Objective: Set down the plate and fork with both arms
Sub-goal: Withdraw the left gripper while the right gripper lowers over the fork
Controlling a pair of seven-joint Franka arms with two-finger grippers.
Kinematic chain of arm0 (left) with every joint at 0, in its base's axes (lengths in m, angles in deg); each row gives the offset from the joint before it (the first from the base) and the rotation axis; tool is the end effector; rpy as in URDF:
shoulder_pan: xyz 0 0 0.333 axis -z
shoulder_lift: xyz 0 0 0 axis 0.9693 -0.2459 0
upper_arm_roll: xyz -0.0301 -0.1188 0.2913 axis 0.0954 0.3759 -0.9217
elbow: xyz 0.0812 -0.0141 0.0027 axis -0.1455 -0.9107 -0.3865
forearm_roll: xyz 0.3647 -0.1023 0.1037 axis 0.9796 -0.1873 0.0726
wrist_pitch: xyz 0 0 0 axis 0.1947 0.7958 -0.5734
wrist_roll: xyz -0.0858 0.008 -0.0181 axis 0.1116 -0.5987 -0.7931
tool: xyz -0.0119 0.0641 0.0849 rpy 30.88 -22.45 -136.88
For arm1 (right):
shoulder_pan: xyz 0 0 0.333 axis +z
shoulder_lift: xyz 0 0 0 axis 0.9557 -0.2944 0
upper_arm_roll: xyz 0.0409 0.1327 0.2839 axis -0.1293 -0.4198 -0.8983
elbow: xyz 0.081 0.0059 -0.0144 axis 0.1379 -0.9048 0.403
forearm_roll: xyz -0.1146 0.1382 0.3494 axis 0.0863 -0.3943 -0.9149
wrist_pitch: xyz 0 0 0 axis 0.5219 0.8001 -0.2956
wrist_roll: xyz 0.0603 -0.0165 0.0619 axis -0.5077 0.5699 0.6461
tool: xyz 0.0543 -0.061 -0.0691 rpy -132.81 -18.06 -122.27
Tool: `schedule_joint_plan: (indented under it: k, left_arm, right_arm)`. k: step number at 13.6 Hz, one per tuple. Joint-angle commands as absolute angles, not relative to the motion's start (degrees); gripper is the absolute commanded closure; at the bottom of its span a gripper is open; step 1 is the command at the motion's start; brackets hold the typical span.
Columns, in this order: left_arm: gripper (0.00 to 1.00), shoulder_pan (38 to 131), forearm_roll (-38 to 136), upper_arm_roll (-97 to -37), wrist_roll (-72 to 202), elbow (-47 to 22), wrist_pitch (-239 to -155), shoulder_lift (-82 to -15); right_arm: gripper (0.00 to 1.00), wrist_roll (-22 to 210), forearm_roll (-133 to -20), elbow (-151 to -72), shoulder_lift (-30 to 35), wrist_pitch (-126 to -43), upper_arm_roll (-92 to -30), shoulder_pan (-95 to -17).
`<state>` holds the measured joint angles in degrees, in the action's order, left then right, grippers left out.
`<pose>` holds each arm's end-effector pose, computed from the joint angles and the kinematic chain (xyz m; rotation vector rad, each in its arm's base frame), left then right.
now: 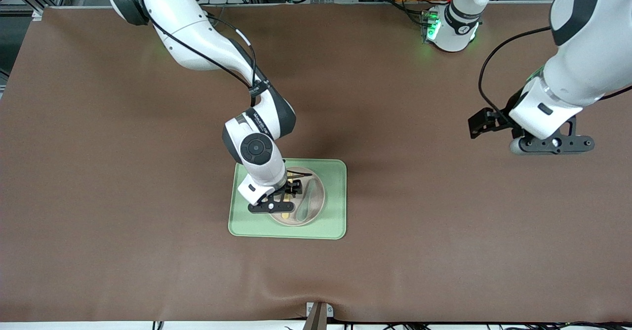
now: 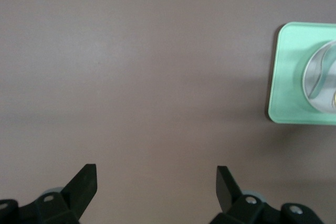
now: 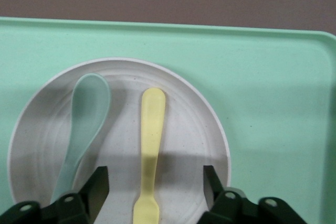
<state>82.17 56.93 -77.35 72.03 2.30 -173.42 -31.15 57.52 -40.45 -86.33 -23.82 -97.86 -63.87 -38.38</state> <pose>0.5845 -0.1447 0.5853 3.1081 -0.0186 -0.0290 0.6382 0.4071 0.2304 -3.1126 -0.0282 -0.1320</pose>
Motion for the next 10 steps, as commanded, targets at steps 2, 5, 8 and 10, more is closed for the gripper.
schedule_joint_plan:
  k: [2,5,8,10]
  left_arm:
    - [0.00,81.92,60.35,-76.19,70.85,3.63,-168.03,-29.24]
    - [0.00,81.83,60.62,-76.80,66.56,5.48,-164.60,-28.18]
    - [0.00,80.87,60.62,-76.90,63.82,6.80,-161.70,-27.31]
    - [0.00,80.16,60.53,-76.81,63.73,6.28,-160.38,-24.93]
  right_arm:
    - [0.22,54.45,-39.64,-84.57,-25.70,-98.30,-63.55,-37.28]
    - [0.23,54.36,-39.46,-84.75,-26.76,-99.53,-63.46,-36.93]
    - [0.25,51.12,-38.59,-85.63,-26.76,-101.82,-63.46,-36.23]
    - [0.36,51.11,-38.06,-85.72,-26.85,-101.91,-63.46,-36.32]
